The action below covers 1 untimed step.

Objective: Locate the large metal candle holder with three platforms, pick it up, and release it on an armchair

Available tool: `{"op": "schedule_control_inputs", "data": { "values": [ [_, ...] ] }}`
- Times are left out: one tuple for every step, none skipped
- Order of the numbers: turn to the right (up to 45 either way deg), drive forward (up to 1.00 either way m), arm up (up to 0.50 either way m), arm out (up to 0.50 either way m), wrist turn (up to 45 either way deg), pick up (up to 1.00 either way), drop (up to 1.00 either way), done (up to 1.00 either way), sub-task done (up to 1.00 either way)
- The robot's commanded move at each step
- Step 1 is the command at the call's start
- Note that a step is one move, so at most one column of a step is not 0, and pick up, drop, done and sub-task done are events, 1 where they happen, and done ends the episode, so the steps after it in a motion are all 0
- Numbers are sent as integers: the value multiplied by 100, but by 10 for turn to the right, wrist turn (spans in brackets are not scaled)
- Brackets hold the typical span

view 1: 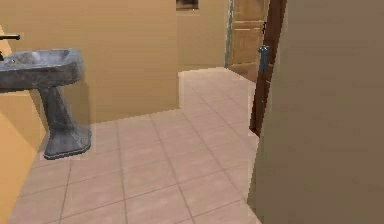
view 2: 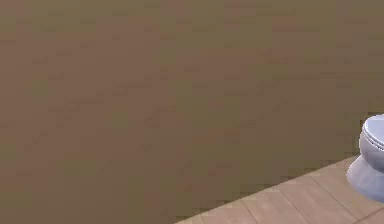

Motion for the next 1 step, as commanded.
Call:
{"op": "schedule_control_inputs", "data": {
  "values": [
    [-30,0,0,0,0,0,0,0,0]
  ]
}}
